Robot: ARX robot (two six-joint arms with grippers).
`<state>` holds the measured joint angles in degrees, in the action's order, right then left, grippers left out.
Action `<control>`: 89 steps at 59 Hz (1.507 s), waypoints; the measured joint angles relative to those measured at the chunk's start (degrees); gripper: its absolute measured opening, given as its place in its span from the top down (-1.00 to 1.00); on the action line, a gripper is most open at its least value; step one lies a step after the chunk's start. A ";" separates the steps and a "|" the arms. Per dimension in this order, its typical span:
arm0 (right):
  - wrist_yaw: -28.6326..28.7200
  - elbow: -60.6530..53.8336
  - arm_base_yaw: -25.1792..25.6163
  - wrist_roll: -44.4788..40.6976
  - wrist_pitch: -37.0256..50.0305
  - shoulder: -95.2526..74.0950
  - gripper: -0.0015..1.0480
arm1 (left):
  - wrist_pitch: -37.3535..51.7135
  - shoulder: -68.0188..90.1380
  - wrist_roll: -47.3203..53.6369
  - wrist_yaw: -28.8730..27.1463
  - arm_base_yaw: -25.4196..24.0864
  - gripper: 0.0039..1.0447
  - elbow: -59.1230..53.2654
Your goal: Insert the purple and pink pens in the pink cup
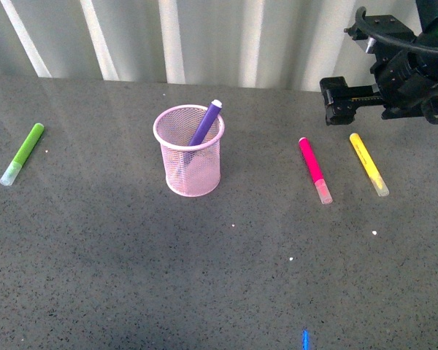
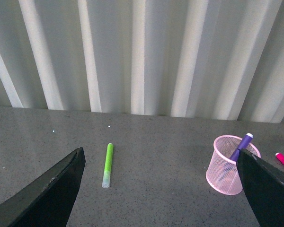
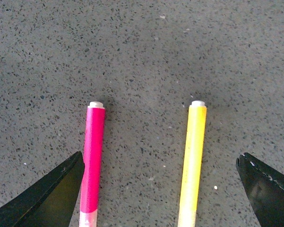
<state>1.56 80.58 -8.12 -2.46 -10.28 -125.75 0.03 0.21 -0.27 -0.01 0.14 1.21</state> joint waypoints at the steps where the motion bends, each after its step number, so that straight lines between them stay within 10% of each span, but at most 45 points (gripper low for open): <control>1: 0.04 0.33 -0.07 0.00 -0.11 -0.26 -0.87 | 0.00 0.00 0.00 0.00 0.00 -0.88 0.00; 89: 0.17 13.38 -5.51 8.13 -1.51 -16.44 -0.69 | 0.00 0.00 0.00 0.00 0.00 -0.88 0.00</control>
<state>1.74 93.95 -13.63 5.67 -11.79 -142.19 0.03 0.21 -0.27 -0.01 0.14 1.21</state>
